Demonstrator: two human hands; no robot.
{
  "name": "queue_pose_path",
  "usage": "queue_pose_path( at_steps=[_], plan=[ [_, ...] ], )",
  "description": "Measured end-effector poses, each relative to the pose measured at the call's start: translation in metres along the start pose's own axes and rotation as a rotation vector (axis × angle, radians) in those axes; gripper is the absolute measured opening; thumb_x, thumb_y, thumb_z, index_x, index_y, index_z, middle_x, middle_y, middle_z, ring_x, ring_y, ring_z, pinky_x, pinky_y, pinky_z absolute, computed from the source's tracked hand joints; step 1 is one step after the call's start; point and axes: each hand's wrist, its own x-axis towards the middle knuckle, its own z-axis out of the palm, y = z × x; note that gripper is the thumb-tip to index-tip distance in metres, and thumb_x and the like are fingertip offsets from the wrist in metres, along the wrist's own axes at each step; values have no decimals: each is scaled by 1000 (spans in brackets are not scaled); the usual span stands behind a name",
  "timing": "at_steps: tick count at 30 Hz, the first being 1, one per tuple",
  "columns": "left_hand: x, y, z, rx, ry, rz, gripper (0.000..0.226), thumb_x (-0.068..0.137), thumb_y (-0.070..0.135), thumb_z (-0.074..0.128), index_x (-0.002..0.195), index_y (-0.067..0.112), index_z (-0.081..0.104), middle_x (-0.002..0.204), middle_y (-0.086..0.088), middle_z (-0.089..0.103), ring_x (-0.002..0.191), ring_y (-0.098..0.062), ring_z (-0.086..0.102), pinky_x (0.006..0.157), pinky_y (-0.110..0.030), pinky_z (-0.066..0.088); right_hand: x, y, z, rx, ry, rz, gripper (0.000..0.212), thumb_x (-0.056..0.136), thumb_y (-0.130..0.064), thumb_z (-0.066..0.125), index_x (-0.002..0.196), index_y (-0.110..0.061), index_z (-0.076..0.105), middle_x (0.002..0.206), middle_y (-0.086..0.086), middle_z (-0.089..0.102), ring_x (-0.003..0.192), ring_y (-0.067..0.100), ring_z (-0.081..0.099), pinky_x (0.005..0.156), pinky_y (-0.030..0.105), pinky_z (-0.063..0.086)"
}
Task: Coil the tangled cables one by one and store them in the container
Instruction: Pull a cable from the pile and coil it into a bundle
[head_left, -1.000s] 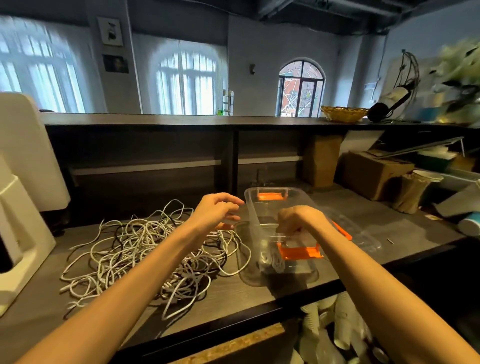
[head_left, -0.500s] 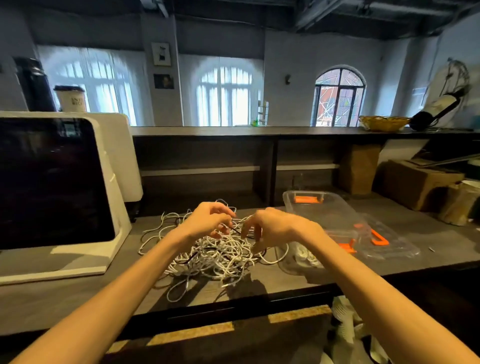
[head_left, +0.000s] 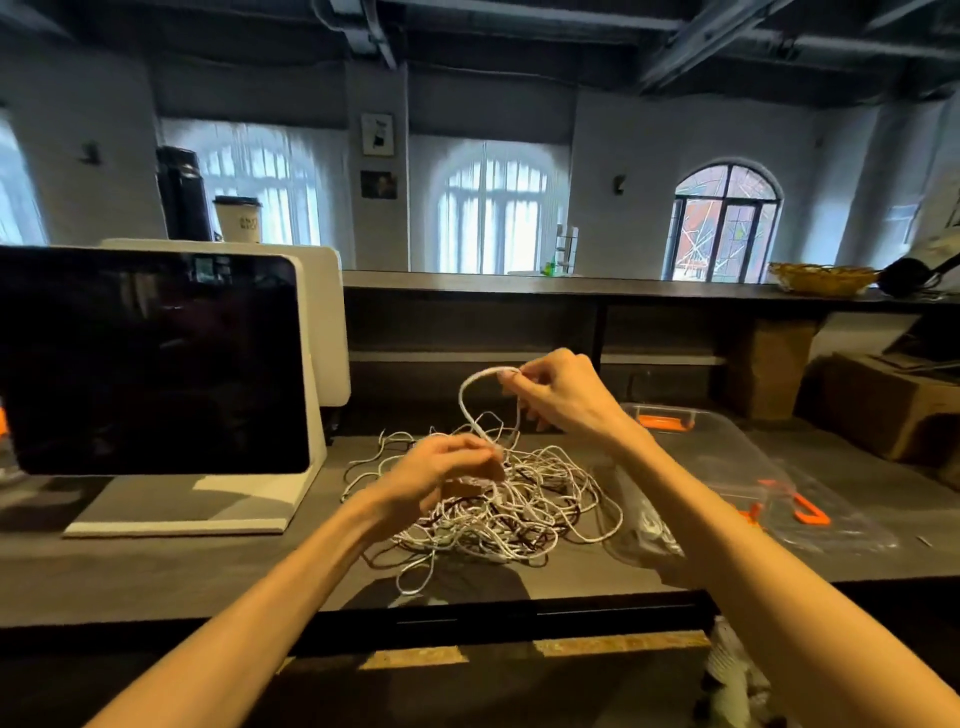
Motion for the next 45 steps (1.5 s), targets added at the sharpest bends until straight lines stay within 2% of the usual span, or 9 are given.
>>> queue_pose_path(
  at_steps=[5, 8, 13, 15, 18, 26, 35, 39, 45],
  plan=[
    [8, 22, -4, 169, 160, 153, 80, 76, 31, 85, 141, 30, 38, 128, -7, 52, 119, -20, 59, 97, -40, 55, 16, -20, -15, 13, 27, -39, 36, 99, -35, 66, 83, -6, 79, 65, 4, 71, 52, 8, 66, 52, 16, 53],
    [17, 33, -2, 243, 171, 175, 50, 97, 25, 65, 140, 27, 41, 128, -5, 62, 119, -18, 61, 94, -33, 53, 21, -27, -21, 77, 17, -64, 39, 100, -39, 63, 83, -8, 78, 68, 6, 72, 55, 10, 66, 54, 17, 54],
    [21, 51, -13, -40, 311, 243, 21, 101, 6, 55, 122, 5, 59, 92, -7, 72, 91, -21, 73, 75, -21, 57, 28, -34, -32, 88, 96, -94, 45, 105, -43, 52, 84, -8, 71, 80, 4, 70, 74, 14, 68, 71, 25, 56],
    [20, 60, -19, -185, 279, 225, 23, 106, 8, 46, 122, 1, 60, 73, -3, 56, 66, -16, 63, 64, -22, 56, 32, -32, -38, 166, 133, -61, 45, 107, -41, 47, 84, -7, 65, 81, 5, 72, 78, 19, 72, 77, 31, 58],
    [17, 71, -34, -98, 246, 225, 23, 106, 16, 48, 116, 6, 66, 63, 2, 45, 47, -6, 36, 41, -16, 30, 39, -24, -47, 297, 185, 19, 43, 107, -43, 46, 84, -8, 59, 67, 2, 59, 57, 14, 61, 63, 31, 56],
    [-1, 81, -65, 470, 241, 135, 29, 94, 33, 68, 81, 7, 75, 52, 4, 46, 49, -8, 43, 51, -22, 39, 46, -2, -45, 86, 322, -27, 34, 101, -53, 55, 85, -30, 74, 93, -15, 69, 89, 1, 59, 80, 24, 44],
    [-5, 60, -79, 503, 713, 125, 46, 83, 49, 77, 67, 7, 69, 64, -5, 66, 45, -17, 61, 47, -24, 50, 37, 14, -42, -344, 324, -89, 44, 91, -68, 59, 88, -31, 82, 85, -8, 77, 78, 7, 65, 73, 32, 56],
    [-5, 64, -78, 123, 638, 36, 38, 79, 36, 84, 64, 12, 59, 59, -1, 48, 41, -10, 40, 40, -21, 35, 31, 22, -39, -402, 293, -81, 50, 90, -72, 54, 88, -30, 80, 84, -8, 75, 79, 13, 66, 72, 34, 55],
    [-3, 89, -62, 248, 391, -117, 33, 92, 31, 72, 68, 11, 61, 50, 2, 39, 42, -9, 30, 42, -21, 24, 21, 43, -12, -607, 254, -27, 45, 98, -62, 53, 99, -26, 80, 76, 1, 73, 70, 21, 63, 64, 31, 39]
  ],
)
